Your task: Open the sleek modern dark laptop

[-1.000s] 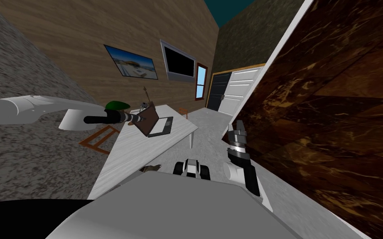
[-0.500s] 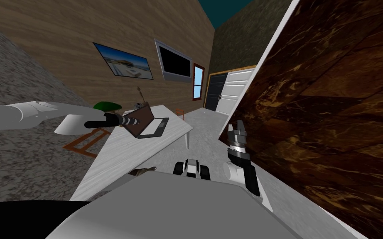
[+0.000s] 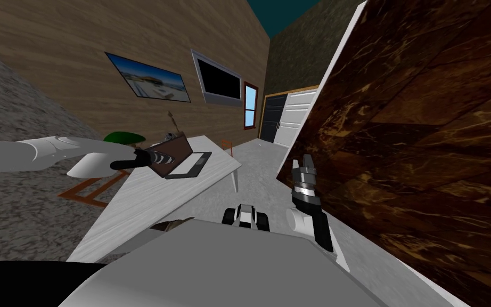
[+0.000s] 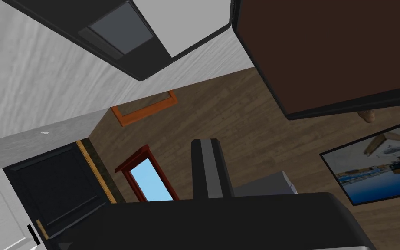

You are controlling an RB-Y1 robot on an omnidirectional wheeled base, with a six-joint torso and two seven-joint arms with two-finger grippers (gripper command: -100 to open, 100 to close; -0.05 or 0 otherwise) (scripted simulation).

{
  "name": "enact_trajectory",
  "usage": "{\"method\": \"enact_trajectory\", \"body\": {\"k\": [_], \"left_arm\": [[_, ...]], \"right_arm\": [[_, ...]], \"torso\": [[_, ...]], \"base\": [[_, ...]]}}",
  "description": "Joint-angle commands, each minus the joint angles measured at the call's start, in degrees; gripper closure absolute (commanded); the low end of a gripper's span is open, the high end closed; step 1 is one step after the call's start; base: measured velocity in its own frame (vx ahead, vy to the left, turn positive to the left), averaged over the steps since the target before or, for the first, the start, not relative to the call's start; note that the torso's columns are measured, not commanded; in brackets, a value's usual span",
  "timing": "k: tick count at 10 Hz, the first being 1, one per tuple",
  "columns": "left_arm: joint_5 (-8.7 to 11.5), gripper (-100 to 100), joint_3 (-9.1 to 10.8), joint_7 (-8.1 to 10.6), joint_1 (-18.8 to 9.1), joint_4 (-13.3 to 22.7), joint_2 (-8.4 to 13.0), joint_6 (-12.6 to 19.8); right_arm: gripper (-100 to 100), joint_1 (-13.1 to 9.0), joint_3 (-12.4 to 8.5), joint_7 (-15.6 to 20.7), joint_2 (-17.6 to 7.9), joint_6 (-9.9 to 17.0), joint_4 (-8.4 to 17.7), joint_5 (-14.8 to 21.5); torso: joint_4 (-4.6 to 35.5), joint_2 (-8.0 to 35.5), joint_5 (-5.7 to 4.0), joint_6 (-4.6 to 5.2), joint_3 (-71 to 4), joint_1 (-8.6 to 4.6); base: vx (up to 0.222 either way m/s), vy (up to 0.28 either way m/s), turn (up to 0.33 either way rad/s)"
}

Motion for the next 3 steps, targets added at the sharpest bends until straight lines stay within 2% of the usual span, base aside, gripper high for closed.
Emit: {"method": "enact_trajectory", "body": {"k": [1,2,3], "left_arm": [[-0.97,100,-0.48,-0.81,0.49,0.26,-0.20,1.15],[-0.85,-100,-0.41,-0.51,0.33,1.35,-0.27,-0.39],[-0.68,-100,-0.30,-0.18,0.20,2.10,-0.30,-1.65]], "right_arm": [[0,0.00,0.00,0.00,0.00,0.00,0.00,0.00],[0,0.00,-0.01,0.00,-0.01,0.00,0.00,0.00],[0,-0.02,-0.01,0.00,-0.02,0.00,0.00,0.00]], "torso": [[0.01,0.01,-0.03,-0.01,0.01,-0.03],[0.04,0.13,0.04,-0.02,0.07,0.22],[0.10,0.35,0.15,0.00,0.21,0.53]], "base": [[0.025,-0.060,-0.004],[-0.057,0.054,-0.119],[-0.100,0.143,-0.186]]}}
